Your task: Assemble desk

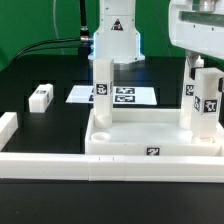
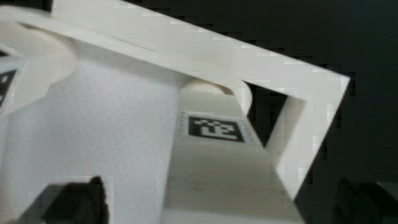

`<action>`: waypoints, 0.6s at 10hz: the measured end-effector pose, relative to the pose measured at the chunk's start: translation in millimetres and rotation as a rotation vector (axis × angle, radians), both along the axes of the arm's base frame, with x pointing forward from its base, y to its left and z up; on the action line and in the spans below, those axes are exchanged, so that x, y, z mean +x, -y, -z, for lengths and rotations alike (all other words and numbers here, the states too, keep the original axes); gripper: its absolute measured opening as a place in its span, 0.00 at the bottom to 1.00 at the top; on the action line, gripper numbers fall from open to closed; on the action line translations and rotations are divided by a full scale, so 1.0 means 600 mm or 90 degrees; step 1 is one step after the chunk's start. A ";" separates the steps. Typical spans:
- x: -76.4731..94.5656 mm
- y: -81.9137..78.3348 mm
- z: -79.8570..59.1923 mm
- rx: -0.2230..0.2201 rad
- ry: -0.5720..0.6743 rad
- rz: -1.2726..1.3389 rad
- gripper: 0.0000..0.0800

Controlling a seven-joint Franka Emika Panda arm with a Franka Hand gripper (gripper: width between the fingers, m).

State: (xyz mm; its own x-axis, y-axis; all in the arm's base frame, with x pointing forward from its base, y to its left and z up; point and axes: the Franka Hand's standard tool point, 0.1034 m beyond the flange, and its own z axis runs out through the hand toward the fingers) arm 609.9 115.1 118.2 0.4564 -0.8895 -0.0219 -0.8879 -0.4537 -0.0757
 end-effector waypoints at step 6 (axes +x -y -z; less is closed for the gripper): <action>-0.001 -0.003 0.003 -0.020 0.017 -0.342 0.81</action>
Offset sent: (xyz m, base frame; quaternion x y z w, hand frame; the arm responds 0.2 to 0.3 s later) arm 0.0009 0.0050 -0.0021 0.0041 -0.0130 -0.2376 0.9713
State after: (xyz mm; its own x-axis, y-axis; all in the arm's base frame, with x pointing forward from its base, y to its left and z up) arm 609.0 116.9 116.4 0.8473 -0.5308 0.0183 -0.5283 -0.8458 -0.0744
